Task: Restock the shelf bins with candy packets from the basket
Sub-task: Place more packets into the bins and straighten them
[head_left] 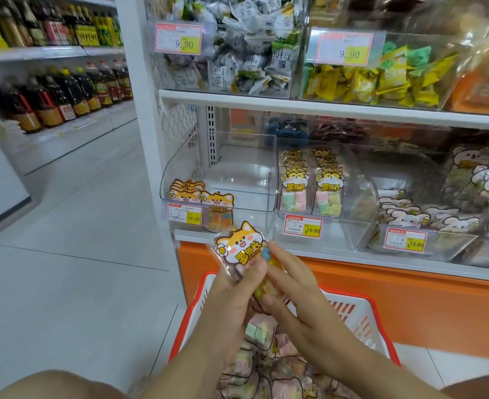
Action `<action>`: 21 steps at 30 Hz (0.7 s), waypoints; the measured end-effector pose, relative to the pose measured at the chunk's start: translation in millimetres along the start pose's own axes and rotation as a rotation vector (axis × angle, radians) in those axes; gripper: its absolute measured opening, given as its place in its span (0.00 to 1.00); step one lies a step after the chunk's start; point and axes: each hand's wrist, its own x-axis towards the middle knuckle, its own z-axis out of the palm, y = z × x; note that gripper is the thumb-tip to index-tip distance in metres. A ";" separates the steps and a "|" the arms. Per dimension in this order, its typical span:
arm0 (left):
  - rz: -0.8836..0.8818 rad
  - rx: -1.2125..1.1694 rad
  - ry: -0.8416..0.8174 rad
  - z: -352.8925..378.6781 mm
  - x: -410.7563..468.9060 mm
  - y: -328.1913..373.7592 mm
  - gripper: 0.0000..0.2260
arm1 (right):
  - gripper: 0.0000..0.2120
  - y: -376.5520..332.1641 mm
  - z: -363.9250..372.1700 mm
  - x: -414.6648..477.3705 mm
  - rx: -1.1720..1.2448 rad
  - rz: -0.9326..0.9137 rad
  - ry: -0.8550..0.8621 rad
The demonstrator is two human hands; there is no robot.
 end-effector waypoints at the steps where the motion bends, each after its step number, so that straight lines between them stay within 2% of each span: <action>1: 0.007 0.010 0.000 1.0 0.4 0.2 0.12 | 0.24 0.1 -0.1 -0.9 -0.003 -0.008 0.013; 5: 0.015 0.097 0.000 -3.1 4.2 2.0 0.11 | 0.23 -3.0 -8.1 2.5 0.019 0.041 0.138; 7: 0.009 0.240 -0.043 -7.9 6.4 9.5 0.11 | 0.28 -7.3 -27.9 15.0 0.085 0.157 0.182; 9: 0.012 0.411 -0.137 -13.6 11.2 19.8 0.13 | 0.35 -12.8 -53.6 34.1 0.108 0.269 0.071; 10: 0.011 0.494 -0.184 -15.1 13.8 26.8 0.14 | 0.35 -14.3 -64.5 44.4 0.089 0.278 -0.031; 12: -0.002 0.626 -0.241 -17.4 19.4 41.8 0.16 | 0.27 -19.0 -77.5 62.7 0.009 0.247 -0.208; 14: 0.010 0.709 -0.252 -22.3 28.4 55.1 0.17 | 0.22 -22.4 -81.6 78.1 -0.052 0.227 -0.261; 18: 0.134 0.941 -0.173 -29.8 55.9 78.0 0.28 | 0.13 -22.0 -80.8 106.9 -0.031 0.211 -0.204; 19: 0.168 0.995 -0.144 -32.7 65.4 81.0 0.28 | 0.09 -21.1 -79.8 115.1 -0.037 0.198 -0.183; 21: 0.273 1.055 -0.063 -37.3 81.0 89.2 0.18 | 0.06 -21.7 -79.5 132.0 -0.103 0.142 -0.105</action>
